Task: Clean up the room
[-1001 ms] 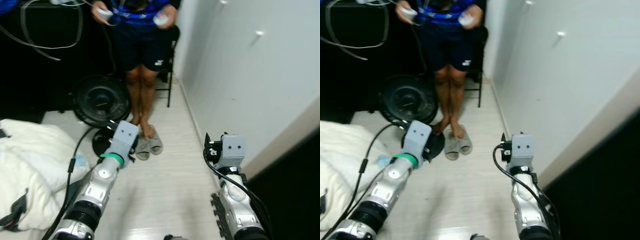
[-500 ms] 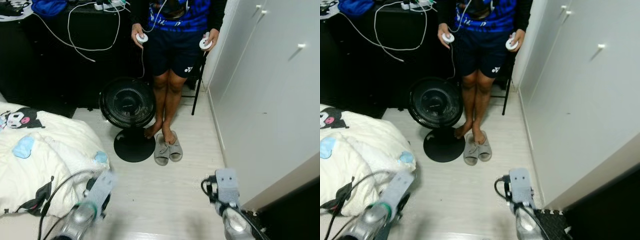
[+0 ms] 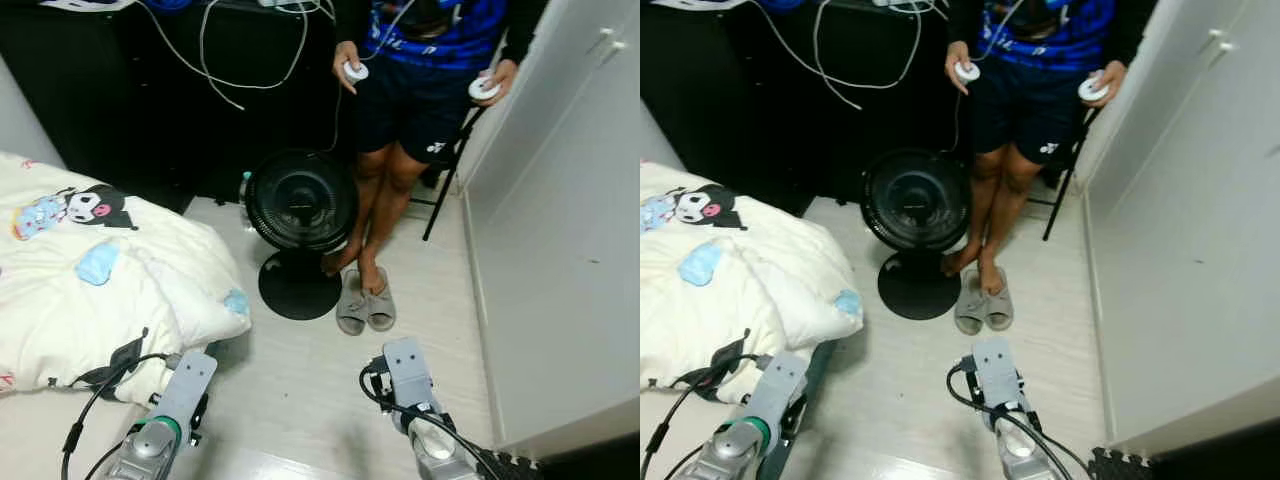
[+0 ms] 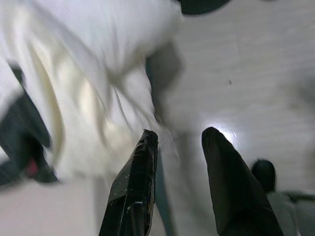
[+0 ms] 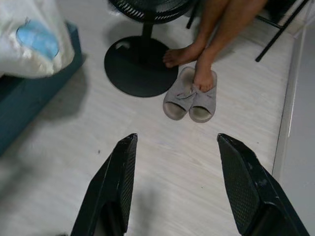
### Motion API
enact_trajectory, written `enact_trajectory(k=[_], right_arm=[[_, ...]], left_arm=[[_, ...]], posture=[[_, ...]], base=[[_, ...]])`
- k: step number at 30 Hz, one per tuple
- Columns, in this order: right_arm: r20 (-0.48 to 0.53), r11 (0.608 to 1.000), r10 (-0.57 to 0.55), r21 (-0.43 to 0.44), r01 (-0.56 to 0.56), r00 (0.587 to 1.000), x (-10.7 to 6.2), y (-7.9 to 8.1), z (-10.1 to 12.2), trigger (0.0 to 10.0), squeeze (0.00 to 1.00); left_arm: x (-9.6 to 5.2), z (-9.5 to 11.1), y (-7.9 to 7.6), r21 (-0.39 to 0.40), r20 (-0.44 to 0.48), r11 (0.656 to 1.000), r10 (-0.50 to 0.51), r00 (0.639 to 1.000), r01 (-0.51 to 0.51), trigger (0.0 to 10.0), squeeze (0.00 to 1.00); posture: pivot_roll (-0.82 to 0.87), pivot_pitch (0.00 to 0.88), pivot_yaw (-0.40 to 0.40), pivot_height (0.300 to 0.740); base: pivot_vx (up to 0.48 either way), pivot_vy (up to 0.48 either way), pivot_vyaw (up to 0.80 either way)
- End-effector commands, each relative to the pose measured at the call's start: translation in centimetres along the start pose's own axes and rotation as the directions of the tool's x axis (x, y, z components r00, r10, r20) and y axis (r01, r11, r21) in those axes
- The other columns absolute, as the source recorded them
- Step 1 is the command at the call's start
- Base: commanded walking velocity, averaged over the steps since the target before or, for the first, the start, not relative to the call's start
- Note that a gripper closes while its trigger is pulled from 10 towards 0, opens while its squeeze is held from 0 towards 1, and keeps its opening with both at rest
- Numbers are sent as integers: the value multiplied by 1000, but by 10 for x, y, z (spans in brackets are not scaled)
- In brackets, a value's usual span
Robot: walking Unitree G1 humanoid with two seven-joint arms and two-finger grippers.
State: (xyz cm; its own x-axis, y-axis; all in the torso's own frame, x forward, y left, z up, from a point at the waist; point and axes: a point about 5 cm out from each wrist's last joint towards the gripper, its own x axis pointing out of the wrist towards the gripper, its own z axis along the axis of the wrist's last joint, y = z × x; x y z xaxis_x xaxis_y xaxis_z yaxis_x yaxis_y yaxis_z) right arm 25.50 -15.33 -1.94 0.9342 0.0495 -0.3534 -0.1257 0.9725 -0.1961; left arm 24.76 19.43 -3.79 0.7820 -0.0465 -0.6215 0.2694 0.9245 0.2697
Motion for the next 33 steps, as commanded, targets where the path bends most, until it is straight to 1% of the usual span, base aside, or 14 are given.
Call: enact_trajectory(k=[1, 3, 6, 7, 8, 10, 13, 14, 15, 17, 18, 21, 26, 33], right_arm=[[-39, 999, -43, 27, 44, 998, -6, -6, -11, 10000, 0], [-44, 995, -85, 42, 87, 995, -7, -14, -14, 10000, 0], [-44, 994, -100, 48, 102, 994, -7, -16, -14, 10000, 0], [-31, 991, -119, 63, 121, 992, -7, -19, -12, 10000, 0], [1, 986, -142, 93, 142, 990, -5, -23, -6, 10000, 0], [1, 986, -142, 93, 142, 990, -5, -23, -6, 10000, 0], [21, 984, -147, 105, 144, 989, -4, -25, -3, 10000, 0], [41, 984, -146, 111, 141, 988, -4, -26, 0, 10000, 0], [41, 984, -146, 111, 141, 988, -4, -26, 0, 10000, 0], [65, 982, -153, 124, 144, 986, -1, -31, 6, 10000, 0], [65, 982, -153, 124, 144, 986, -1, -31, 6, 10000, 0], [82, 978, -173, 129, 162, 981, 2, -36, 11, 10000, 0], [109, 978, -180, 129, 165, 978, 4, -35, 17, 10000, 0], [156, 979, -176, 131, 156, 972, 7, -37, 27, 10000, 0]], left_arm=[[4, 14, 0, 8, 46, 1000, -15, 999, 15, 10000, 0], [9, 41, 4, 13, 126, 1000, -27, 992, 25, 10000, 0], [11, 51, 5, 9, 159, 1000, -29, 987, 28, 10000, 0], [13, 69, 8, -13, 214, 999, -26, 976, 29, 10000, 0], [15, 104, 16, -117, 309, 993, 12, 951, 25, 10000, 0], [15, 104, 16, -117, 309, 993, 12, 951, 25, 10000, 0], [15, 124, 20, -166, 358, 986, 41, 933, 20, 10000, 0], [13, 146, 25, -214, 409, 977, 68, 910, 23, 10000, 0], [13, 146, 25, -214, 409, 977, 68, 910, 23, 10000, 0], [6, 192, 30, -273, 515, 961, 114, 849, 36, 10000, 0], [6, 192, 30, -273, 515, 961, 114, 849, 36, 10000, 0], [-7, 227, 35, -289, 604, 955, 131, 786, 62, 10000, 0], [-22, 253, 45, -297, 672, 952, 159, 723, 67, 10000, 0], [-34, 267, 57, -280, 698, 960, 212, 684, -12, 10000, 0]], posture=[[-54, 20, 69, 740], [-68, 16, 97, 740], [-70, 16, 100, 740], [-76, 17, 104, 740], [-81, 18, 103, 740], [-81, 18, 103, 740], [-81, 19, 102, 740], [-80, 21, 95, 740], [-80, 21, 95, 740], [-77, 19, 90, 740], [-77, 19, 90, 740], [-66, 13, 96, 740], [-58, 6, 91, 740], [-45, 0, 88, 740]], base=[[0, 0, 0], [0, 0, 0], [0, 0, 0], [0, 0, 0], [0, 0, 0], [0, 0, 0], [0, 0, 0], [0, 0, -775], [0, 0, -775], [0, 0, -800], [0, 0, -800], [0, 0, -800], [0, 0, -160], [0, 0, 0]])
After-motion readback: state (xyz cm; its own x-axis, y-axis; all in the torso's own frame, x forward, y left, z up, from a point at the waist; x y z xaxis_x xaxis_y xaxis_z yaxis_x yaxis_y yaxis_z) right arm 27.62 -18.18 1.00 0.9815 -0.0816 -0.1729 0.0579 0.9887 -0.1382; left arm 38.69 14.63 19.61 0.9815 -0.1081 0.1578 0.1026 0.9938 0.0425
